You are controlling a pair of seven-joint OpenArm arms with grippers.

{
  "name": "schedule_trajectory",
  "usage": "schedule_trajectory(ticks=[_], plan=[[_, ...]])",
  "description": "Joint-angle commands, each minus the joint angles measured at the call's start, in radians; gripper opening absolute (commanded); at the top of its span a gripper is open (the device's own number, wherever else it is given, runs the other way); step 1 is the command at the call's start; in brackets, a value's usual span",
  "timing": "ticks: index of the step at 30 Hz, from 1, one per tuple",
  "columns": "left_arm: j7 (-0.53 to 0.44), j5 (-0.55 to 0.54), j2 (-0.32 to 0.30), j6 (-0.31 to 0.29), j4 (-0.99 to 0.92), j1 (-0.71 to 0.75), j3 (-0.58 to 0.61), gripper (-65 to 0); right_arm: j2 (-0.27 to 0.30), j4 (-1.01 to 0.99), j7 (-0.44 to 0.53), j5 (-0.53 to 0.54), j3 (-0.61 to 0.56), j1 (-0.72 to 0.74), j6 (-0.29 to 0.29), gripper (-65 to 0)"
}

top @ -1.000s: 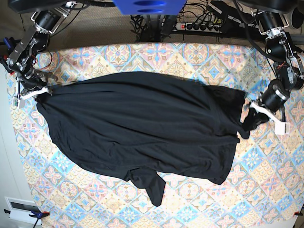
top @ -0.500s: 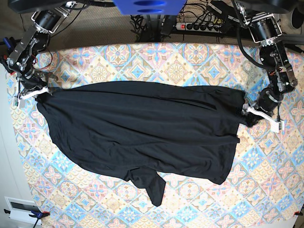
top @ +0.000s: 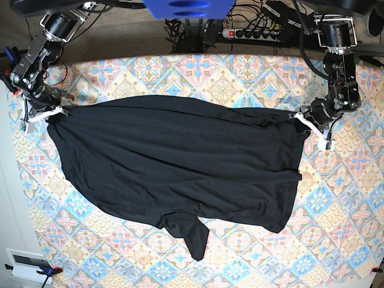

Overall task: Layout the t-shirt on the table in an organized manner, then fold the t-shirt properly
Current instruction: 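Lower the held shirt edge with the left gripper onto the table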

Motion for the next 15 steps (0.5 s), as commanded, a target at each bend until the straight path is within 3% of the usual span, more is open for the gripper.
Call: schedule_trajectory(ticks=[1,4,9,11,15], plan=[[-0.002,0.003,-0.013,0.001,0.013,0.011,-0.009,-53.4,0.021,0.021,0.022,0.008,0.003,0.012,0.003,-65.0],[-0.002,-0.012,-0.044,0.001,0.035,0.045,-0.003,-46.1,0.021,0.021,0.022,0.008,0.003,0.012,0.003,-65.0],[-0.002,-0.135,-0.089,-0.001,0.097,0.132,-0.008,-35.4,0.021,0.027,0.019,0.008,0.003,0.012,0.003,-65.0],[-0.003,-0.178,-0.099,-0.001,0.097,0.148,-0.008,-33.4,0.021,0.029,0.017,0.008,0.003,0.012,0.003,-64.4],[-0.003,-0.2,-0.102,-0.001,0.097,0.151,-0.008,-33.0,0.021,0.03,0.017,0.004,-0.05,0.007,0.003,-56.8]])
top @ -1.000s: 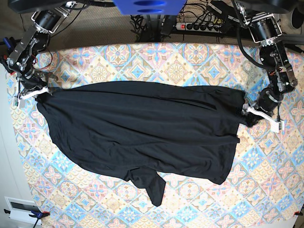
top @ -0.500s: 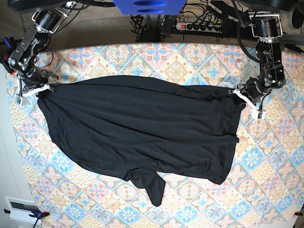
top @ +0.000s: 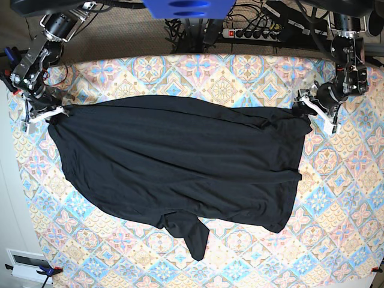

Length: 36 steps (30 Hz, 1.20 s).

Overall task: Layout the t-shirt on the table in an organized manner, then fold the t-shirt properly
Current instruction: 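Lower the held shirt edge with the left gripper onto the table, then release with the right gripper and move it onto the shirt collar edge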

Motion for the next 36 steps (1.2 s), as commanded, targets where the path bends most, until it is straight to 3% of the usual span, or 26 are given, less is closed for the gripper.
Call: schedule_trajectory(ticks=[1,7,14,18,22,30,36], plan=[[-0.012,-0.008,-0.017,-0.004,0.014,-0.007,-0.006,-33.0,0.019,0.02,0.018,0.015,-0.024,0.01,0.006,-54.4],[-0.015,-0.008,-0.019,-0.004,0.014,-0.009,-0.008,-33.0,0.019,0.071,0.037,0.012,-0.104,0.01,0.006,-43.7],[-0.015,-0.007,-0.019,-0.004,0.014,-0.01,-0.008,-33.0,0.019,0.25,0.086,0.0,-0.177,-0.052,0.006,-42.0],[-0.015,-0.007,-0.019,-0.004,0.014,-0.012,-0.008,-33.0,0.019,0.329,0.115,-0.126,-0.214,-0.074,0.009,-40.3],[-0.015,-0.007,-0.019,-0.004,0.014,-0.012,-0.008,-33.0,0.027,0.404,0.147,-0.183,-0.367,-0.145,0.012,-38.1],[-0.017,-0.007,-0.019,-0.004,0.014,-0.013,-0.008,-33.0,0.125,0.436,0.164,-0.184,-0.697,-0.187,0.012,-37.0],[-0.017,-0.007,-0.019,-0.004,0.014,-0.013,-0.008,-33.0,0.127,0.424,0.164,-0.192,-0.745,-0.186,0.012,-37.0]])
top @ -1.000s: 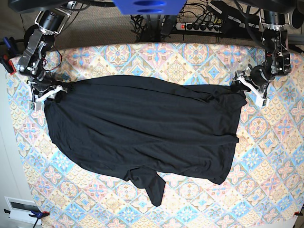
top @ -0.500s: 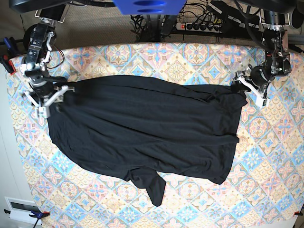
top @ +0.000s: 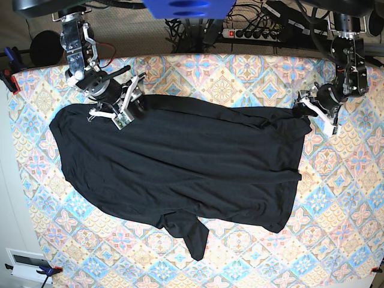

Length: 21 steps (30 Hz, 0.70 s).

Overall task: Layout the t-shirt on the table in an organized manner, then fold the t-shirt properly
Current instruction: 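Release with the right gripper and move it onto the shirt collar edge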

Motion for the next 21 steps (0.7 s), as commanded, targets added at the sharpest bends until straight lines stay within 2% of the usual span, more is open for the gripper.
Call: schedule_trajectory(ticks=[1,7,15,18,21], plan=[[-0.013,-0.01,-0.018,-0.005,0.015,-0.006,-0.008,-33.0,0.012,0.008,0.021,-0.007,-0.011,0.022,-0.007,-37.0],[-0.011,-0.01,-0.018,-0.005,0.015,-0.006,-0.008,-33.0,0.011,-0.052,0.018,-0.143,-0.159,0.068,-0.007,-37.0],[-0.011,-0.01,-0.018,-0.006,0.015,-0.006,-0.005,-33.0,0.008,-0.151,0.018,-0.188,-0.242,0.145,-0.007,-38.7],[-0.011,-0.01,-0.018,-0.006,0.015,-0.006,-0.005,-33.0,0.008,-0.162,0.019,-0.188,-0.252,0.162,-0.007,-45.5],[-0.011,-0.01,-0.018,-0.006,0.015,-0.006,-0.006,-33.0,0.008,-0.15,0.019,-0.19,-0.245,0.163,-0.007,-56.6]])
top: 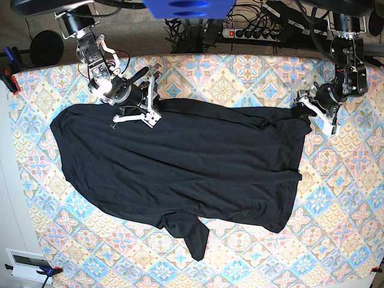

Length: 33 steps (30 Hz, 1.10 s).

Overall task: Layout the t-shirt on the table in an organized manner, then fold the t-shirt properly
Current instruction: 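Release with the right gripper and move it onto the shirt collar edge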

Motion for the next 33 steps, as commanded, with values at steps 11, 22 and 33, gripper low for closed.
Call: schedule_trajectory(ticks=[11,22,33], plan=[[-0.015,-0.01,-0.017,-0.003,0.015,-0.008,-0.002,-33.0,0.008,0.117,0.005,-0.005,0.016,0.011,-0.006,-65.0],[-0.015,-0.01,-0.017,-0.003,0.013,-0.004,-0.002,-33.0,0.01,0.117,0.017,0.001,0.049,0.013,-0.006,-59.4],[-0.015,-0.008,-0.017,-0.003,0.013,-0.004,0.0,-33.0,0.01,0.114,0.025,0.001,0.049,0.013,-0.006,-65.0]])
